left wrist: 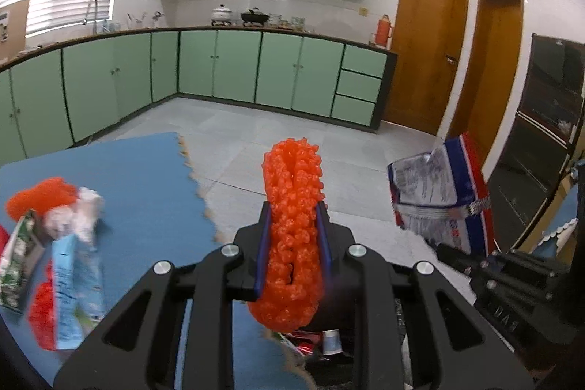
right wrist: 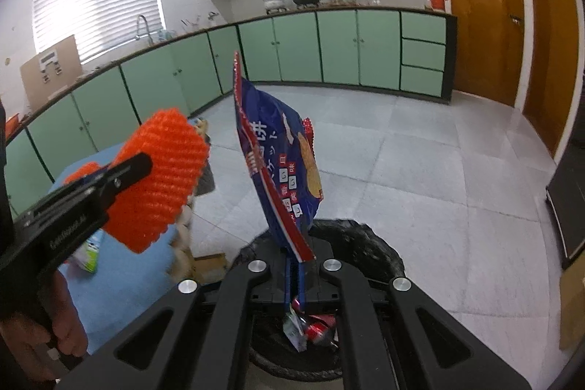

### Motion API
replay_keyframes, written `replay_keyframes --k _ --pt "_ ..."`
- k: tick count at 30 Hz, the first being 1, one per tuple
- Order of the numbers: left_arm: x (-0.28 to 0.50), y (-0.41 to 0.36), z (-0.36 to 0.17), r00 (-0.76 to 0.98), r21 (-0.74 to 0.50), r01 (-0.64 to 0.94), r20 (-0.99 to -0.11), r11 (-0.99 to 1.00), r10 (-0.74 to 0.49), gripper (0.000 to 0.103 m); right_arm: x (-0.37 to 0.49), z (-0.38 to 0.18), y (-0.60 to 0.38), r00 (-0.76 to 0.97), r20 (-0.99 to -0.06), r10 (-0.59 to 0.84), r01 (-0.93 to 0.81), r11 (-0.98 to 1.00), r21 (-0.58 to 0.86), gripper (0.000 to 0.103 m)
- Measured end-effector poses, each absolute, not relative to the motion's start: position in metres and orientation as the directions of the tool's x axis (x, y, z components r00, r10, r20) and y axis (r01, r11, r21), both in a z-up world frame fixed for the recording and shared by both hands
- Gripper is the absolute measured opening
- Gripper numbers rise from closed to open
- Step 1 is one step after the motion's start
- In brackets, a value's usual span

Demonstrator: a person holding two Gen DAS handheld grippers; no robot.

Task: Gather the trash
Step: 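Grasp the orange foam net with the left tool while the right tool carries the snack bag, then return both tools to the table and grasp the milk carton with the right tool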

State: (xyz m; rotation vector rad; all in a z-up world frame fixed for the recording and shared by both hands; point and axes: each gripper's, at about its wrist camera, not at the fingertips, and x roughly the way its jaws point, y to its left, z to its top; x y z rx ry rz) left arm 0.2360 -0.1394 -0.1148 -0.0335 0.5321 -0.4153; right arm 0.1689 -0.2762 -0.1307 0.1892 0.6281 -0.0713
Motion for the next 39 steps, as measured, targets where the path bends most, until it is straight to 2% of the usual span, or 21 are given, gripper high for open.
replay_keyframes --k 8,11,12,14,16,17,18,25,28,31,33,34,39 --pt "0.257 -0.171 -0.148 0.722 -0.131 0.413 -0.556 0.901 -0.412 0.025 0.183 -0.172 -0.302 0.76 -0.65 -0.019 0.162 0.973 0.162 0.003" --pt "0.265 -0.172 -0.152 0.713 -0.126 0.416 -0.569 0.901 -0.409 0.028 0.192 -0.178 -0.308 0.749 -0.663 -0.019 0.159 0.975 0.152 0.007" --pt "0.265 -0.172 -0.152 0.713 -0.125 0.415 -0.571 0.901 -0.407 0.029 0.193 -0.179 -0.31 0.75 -0.661 -0.022 0.162 0.975 0.151 0.016" --pt "0.267 -0.172 -0.154 0.712 -0.13 0.411 -0.573 0.903 -0.406 0.042 0.194 -0.178 -0.309 0.753 -0.657 -0.028 0.166 0.975 0.149 0.034" --pt "0.269 -0.172 -0.155 0.712 -0.132 0.405 -0.575 0.905 -0.403 0.045 0.195 -0.177 -0.311 0.762 -0.647 -0.036 0.174 0.973 0.151 0.036" --pt "0.271 -0.171 -0.156 0.71 -0.133 0.402 -0.58 0.906 -0.4 0.053 0.195 -0.176 -0.31 0.763 -0.645 -0.037 0.176 0.973 0.152 0.036" --pt "0.272 -0.171 -0.158 0.708 -0.136 0.4 -0.582 0.907 -0.399 0.058 0.196 -0.175 -0.312 0.766 -0.641 -0.038 0.18 0.971 0.157 0.036" --pt "0.268 -0.163 -0.155 0.721 -0.131 0.386 -0.575 0.913 -0.387 0.063 0.193 -0.163 -0.318 0.782 -0.621 -0.059 0.199 0.967 0.159 0.043" --pt "0.262 -0.156 -0.146 0.741 -0.115 0.376 -0.558 0.919 -0.373 0.067 0.189 -0.154 -0.317 0.79 -0.609 -0.069 0.2 0.968 0.15 0.049" --pt "0.254 -0.145 -0.135 0.759 -0.103 0.362 -0.544 0.927 -0.357 0.075 0.184 -0.143 -0.311 0.801 -0.594 -0.079 0.204 0.968 0.147 0.07" --pt "0.246 -0.132 -0.126 0.782 -0.085 0.344 -0.525 0.935 -0.335 0.085 0.178 -0.134 -0.304 0.811 -0.577 -0.1 0.218 0.966 0.139 0.094" --pt "0.242 -0.127 -0.121 0.794 -0.07 0.332 -0.518 0.941 -0.319 0.089 0.175 -0.13 -0.301 0.817 -0.565 -0.111 0.224 0.965 0.133 0.097" --pt "0.224 -0.088 -0.105 0.832 -0.034 0.268 -0.495 0.963 -0.249 0.091 0.169 -0.115 -0.278 0.84 -0.534 -0.101 0.201 0.97 0.133 0.097"
